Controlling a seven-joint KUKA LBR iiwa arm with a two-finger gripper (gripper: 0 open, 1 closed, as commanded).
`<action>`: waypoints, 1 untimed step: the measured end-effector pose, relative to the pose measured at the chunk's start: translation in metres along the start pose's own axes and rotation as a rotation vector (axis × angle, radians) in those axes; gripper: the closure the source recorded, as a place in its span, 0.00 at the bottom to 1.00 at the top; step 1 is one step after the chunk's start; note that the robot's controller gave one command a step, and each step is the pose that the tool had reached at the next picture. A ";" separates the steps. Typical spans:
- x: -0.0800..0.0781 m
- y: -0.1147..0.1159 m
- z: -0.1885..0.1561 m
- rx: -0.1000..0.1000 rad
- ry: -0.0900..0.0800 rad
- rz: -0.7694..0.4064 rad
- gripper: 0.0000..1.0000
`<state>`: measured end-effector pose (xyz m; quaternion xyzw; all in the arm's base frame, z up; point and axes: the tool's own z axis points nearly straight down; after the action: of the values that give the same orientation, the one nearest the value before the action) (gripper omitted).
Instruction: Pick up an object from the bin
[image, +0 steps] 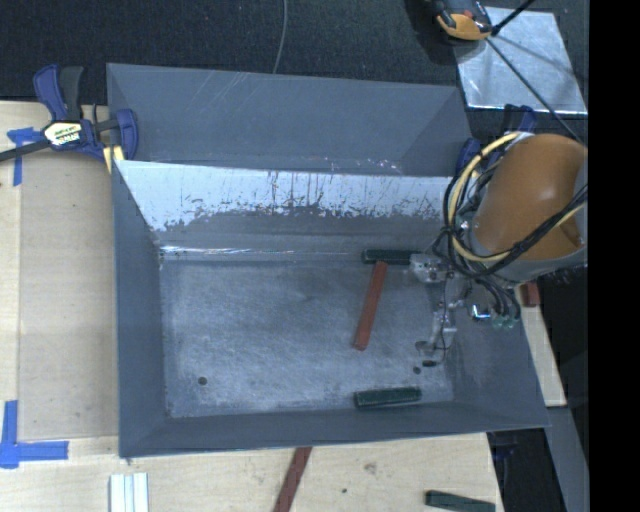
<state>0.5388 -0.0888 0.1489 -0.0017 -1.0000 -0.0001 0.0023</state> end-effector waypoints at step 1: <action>-0.002 0.000 -0.004 0.001 -0.008 -0.002 0.00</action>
Offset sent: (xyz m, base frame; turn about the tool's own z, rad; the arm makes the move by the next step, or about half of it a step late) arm 0.0694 0.0203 -0.0736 -0.1891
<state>0.5408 -0.0885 0.1532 -0.0004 -1.0000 0.0005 -0.0017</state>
